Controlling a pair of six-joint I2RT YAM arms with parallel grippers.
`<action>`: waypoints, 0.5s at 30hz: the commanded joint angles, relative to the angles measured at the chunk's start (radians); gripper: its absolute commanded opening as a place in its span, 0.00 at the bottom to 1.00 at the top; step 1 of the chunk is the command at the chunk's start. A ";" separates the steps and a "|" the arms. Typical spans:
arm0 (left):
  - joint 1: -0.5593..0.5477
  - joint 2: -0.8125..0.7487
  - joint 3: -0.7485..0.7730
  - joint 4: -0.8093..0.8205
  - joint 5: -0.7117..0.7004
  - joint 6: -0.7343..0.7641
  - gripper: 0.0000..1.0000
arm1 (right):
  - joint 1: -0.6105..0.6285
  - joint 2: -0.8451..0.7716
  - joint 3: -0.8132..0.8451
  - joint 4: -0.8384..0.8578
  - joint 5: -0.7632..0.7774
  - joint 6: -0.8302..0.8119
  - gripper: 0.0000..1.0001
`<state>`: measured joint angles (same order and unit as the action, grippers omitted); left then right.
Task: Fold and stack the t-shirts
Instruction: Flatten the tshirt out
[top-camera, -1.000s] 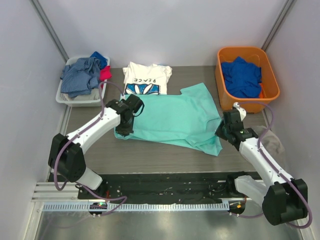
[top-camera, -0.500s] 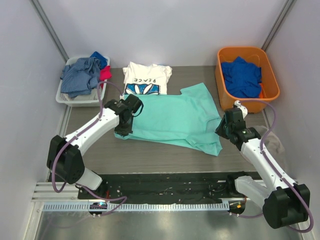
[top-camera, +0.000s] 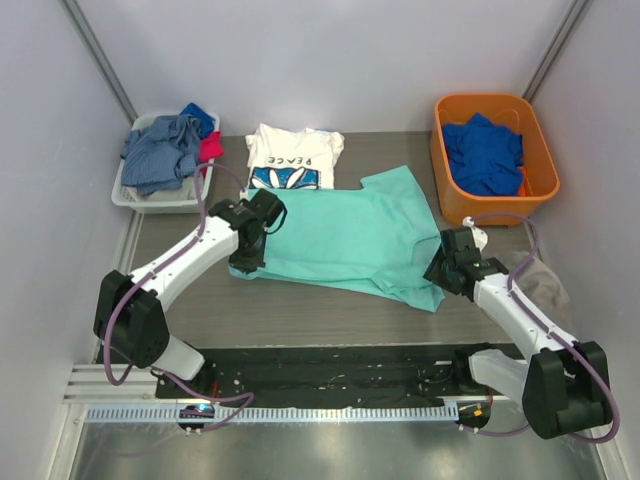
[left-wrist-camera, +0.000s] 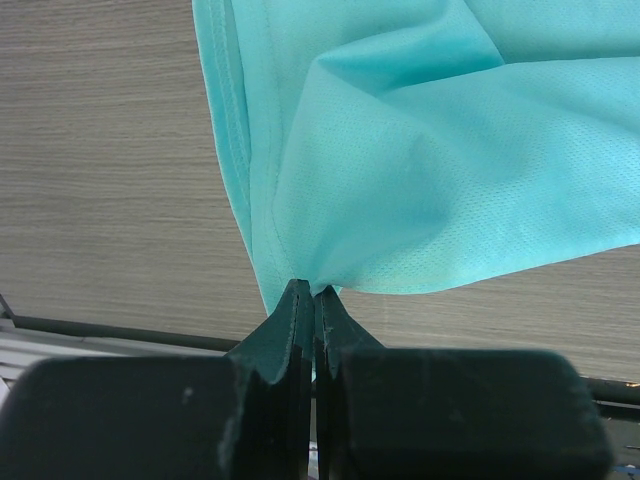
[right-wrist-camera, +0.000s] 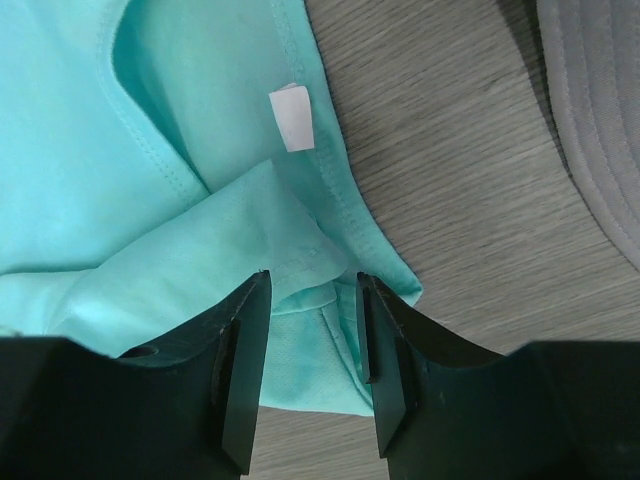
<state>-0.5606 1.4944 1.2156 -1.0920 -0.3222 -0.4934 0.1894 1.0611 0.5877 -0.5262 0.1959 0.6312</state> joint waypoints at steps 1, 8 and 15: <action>0.007 -0.025 -0.007 -0.006 -0.006 -0.007 0.00 | -0.004 0.017 -0.019 0.080 0.017 0.041 0.47; 0.007 -0.023 -0.010 -0.006 -0.006 -0.008 0.00 | -0.008 0.054 -0.038 0.115 0.019 0.041 0.47; 0.007 -0.017 -0.010 -0.006 -0.008 -0.007 0.00 | -0.016 0.118 -0.035 0.157 0.022 0.030 0.47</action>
<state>-0.5606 1.4944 1.2053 -1.0920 -0.3222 -0.4938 0.1825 1.1522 0.5461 -0.4290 0.1967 0.6567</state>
